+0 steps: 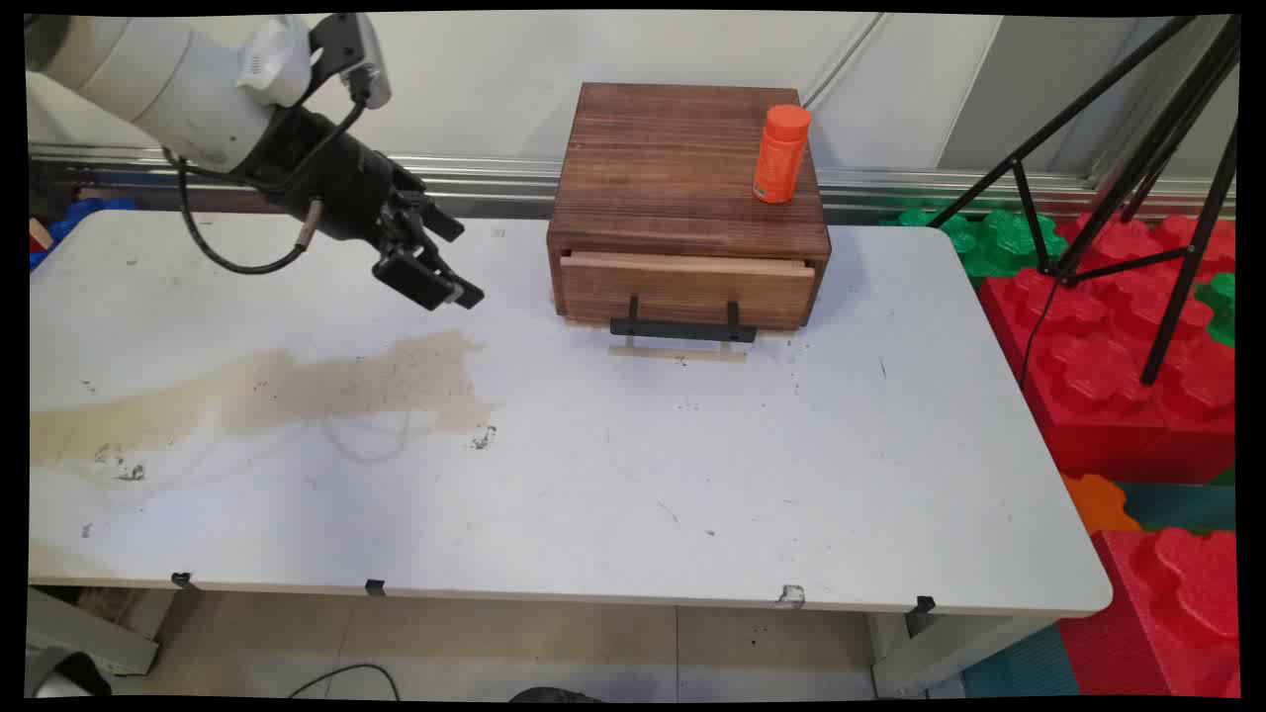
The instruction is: Open the drawer
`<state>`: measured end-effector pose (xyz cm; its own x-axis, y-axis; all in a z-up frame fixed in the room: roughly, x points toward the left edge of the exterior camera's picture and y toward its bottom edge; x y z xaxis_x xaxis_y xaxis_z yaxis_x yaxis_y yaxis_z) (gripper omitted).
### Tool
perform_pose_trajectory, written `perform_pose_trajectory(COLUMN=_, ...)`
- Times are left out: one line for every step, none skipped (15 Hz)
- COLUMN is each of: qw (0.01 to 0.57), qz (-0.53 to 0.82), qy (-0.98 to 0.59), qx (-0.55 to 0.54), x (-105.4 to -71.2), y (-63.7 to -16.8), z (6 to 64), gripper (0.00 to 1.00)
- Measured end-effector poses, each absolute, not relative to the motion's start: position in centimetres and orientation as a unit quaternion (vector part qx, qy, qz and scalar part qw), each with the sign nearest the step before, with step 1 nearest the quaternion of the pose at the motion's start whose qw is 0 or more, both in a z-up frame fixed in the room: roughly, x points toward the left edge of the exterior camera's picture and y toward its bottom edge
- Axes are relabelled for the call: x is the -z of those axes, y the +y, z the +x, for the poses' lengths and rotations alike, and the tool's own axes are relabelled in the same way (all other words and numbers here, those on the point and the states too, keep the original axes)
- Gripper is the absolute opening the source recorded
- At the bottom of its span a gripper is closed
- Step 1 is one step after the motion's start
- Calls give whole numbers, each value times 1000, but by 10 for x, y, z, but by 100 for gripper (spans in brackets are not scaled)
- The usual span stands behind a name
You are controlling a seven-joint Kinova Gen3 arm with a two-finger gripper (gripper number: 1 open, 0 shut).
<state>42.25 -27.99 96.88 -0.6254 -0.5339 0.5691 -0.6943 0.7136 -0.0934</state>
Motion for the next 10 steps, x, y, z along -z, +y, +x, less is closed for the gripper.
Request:
perform_pose_trajectory(qw=260, qz=346, qy=-888, qx=-154, x=-969, y=-283, z=420, gripper=100)
perform_pose_trajectory(qw=260, qz=347, qy=-888, qx=-154, x=-970, y=-286, z=417, gripper=100)
perform_pose_trajectory(qw=260, qz=348, qy=-887, qx=-154, x=-970, y=-290, z=413, gripper=100)
perform_pose_trajectory(qw=260, qz=349, qy=-887, qx=-154, x=-970, y=-294, z=410, gripper=100)
perform_pose_trajectory(qw=260, qz=350, qy=-887, qx=-154, x=-971, y=-296, z=408, gripper=100)
perform_pose_trajectory(qw=260, qz=350, qy=-886, qx=-155, x=-971, y=-300, z=404, gripper=100)
perform_pose_trajectory(qw=260, qz=351, qy=-886, qx=-155, x=-971, y=-302, z=401, gripper=100)
perform_pose_trajectory(qw=260, qz=351, qy=-886, qx=-157, x=-971, y=-307, z=398, gripper=100)
perform_pose_trajectory(qw=259, qz=351, qy=-886, qx=-158, x=-971, y=-309, z=395, gripper=100)
perform_pose_trajectory(qw=258, qz=351, qy=-886, qx=-159, x=-971, y=-313, z=391, gripper=100)
